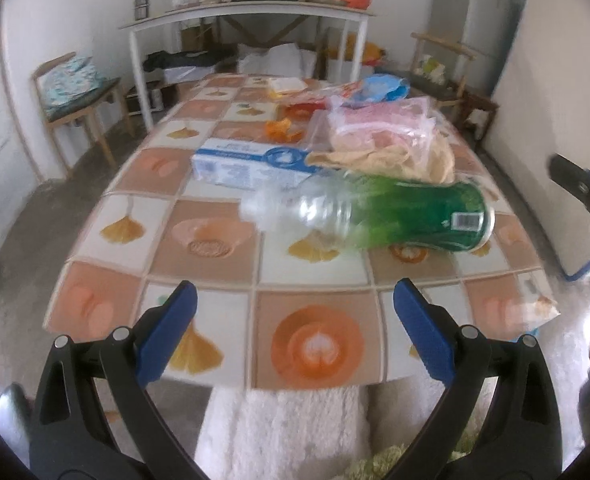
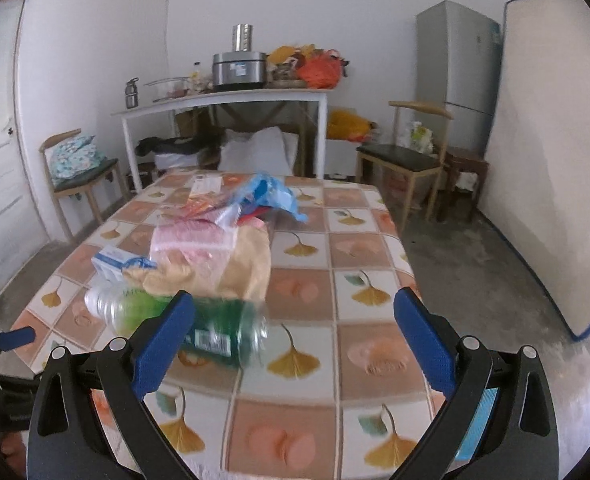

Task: Collect trash
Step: 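Move both tools over the pile of bags toward the blue and clear bags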

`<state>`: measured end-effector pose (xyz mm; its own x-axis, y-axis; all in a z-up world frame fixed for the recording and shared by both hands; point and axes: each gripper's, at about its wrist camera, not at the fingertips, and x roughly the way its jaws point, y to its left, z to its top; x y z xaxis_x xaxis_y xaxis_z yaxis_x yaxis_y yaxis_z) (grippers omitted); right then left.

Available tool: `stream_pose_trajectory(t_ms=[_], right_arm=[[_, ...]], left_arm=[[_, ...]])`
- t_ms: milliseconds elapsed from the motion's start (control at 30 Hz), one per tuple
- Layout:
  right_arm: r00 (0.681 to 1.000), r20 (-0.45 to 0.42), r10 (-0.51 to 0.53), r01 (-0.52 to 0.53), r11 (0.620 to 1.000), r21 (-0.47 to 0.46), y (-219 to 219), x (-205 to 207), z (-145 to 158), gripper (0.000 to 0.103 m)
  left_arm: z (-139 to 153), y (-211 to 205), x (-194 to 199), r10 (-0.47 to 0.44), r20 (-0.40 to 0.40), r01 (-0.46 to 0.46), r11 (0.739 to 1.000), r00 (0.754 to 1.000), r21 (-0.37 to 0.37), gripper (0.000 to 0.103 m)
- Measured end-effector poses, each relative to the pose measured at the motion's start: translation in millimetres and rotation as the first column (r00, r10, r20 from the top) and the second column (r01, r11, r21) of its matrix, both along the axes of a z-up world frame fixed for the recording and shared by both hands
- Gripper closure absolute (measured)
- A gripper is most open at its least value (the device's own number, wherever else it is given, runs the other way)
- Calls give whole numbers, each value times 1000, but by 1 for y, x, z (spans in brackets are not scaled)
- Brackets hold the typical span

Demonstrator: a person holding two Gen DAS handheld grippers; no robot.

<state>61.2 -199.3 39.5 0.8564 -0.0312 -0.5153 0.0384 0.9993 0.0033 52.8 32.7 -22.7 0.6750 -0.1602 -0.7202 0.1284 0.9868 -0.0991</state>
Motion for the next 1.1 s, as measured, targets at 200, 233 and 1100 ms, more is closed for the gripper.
stream_pose_trajectory(t_ms=[200, 233, 1100], right_arm=[[996, -39, 83, -82, 996, 39, 4, 35, 0, 6], [994, -48, 102, -99, 994, 54, 5, 40, 0, 6], [737, -366, 567, -441, 815, 375, 31, 243, -21, 6]], left_arm=[[1, 11, 13, -52, 60, 60, 988, 997, -142, 8], [3, 10, 16, -68, 80, 79, 987, 994, -140, 8], [10, -27, 74, -248, 222, 268, 961, 943, -65, 15]])
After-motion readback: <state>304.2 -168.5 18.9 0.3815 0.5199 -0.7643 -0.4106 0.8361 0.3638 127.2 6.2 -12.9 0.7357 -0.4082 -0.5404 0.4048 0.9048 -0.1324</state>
